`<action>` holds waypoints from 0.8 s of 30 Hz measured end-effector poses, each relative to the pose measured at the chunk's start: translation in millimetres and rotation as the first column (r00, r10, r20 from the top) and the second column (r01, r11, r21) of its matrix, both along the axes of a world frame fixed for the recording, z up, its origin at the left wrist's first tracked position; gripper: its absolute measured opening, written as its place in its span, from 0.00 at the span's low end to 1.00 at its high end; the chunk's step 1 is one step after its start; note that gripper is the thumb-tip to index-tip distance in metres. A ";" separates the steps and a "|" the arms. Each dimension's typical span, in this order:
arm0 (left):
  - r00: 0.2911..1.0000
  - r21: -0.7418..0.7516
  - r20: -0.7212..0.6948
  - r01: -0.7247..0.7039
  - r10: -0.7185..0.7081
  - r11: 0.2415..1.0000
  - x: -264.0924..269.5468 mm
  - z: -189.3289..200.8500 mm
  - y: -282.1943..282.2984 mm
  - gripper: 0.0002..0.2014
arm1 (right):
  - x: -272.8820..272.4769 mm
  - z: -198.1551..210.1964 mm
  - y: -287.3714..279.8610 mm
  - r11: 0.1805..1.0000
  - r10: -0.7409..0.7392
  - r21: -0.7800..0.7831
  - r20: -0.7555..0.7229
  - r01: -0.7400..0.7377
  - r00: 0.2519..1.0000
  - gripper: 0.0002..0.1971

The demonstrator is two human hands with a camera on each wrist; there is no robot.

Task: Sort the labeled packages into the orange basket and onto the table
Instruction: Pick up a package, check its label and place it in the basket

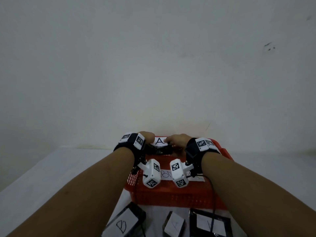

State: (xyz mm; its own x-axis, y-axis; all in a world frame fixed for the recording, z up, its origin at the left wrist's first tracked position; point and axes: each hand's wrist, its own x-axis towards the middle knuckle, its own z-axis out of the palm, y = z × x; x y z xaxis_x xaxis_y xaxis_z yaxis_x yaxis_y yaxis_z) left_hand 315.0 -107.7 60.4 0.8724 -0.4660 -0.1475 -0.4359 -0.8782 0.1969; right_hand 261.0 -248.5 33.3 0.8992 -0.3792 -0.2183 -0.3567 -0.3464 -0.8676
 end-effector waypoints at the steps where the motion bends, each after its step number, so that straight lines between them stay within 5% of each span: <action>1: 1.000 0.044 -0.008 0.025 -0.024 0.999 8.6 -4.1 1.5 0.14 | 0.7 -2.6 1.0 1.000 -0.002 -0.006 -0.014 0.002 1.000 0.12; 5: 0.999 0.295 0.033 -0.015 0.006 0.955 47.6 -29.2 -6.5 0.16 | 6.3 -12.8 -3.1 0.998 0.018 -0.054 -0.012 -0.019 1.000 0.12; 10: 0.998 0.257 0.058 -0.002 -0.013 0.967 55.6 -50.7 -10.8 0.25 | 12.8 -29.3 -13.8 0.999 -0.026 0.032 -0.029 0.027 0.999 0.19; 15: 0.994 0.250 0.080 -0.097 0.079 0.964 44.7 -53.2 -12.5 0.09 | 18.3 -47.0 -5.4 0.991 0.017 0.133 -0.042 -0.011 0.999 0.12; 24: 0.949 0.006 0.188 -0.260 0.254 0.966 32.0 -56.8 -11.6 0.15 | 15.1 -53.8 -4.3 0.989 0.008 0.145 0.004 -0.008 1.000 0.09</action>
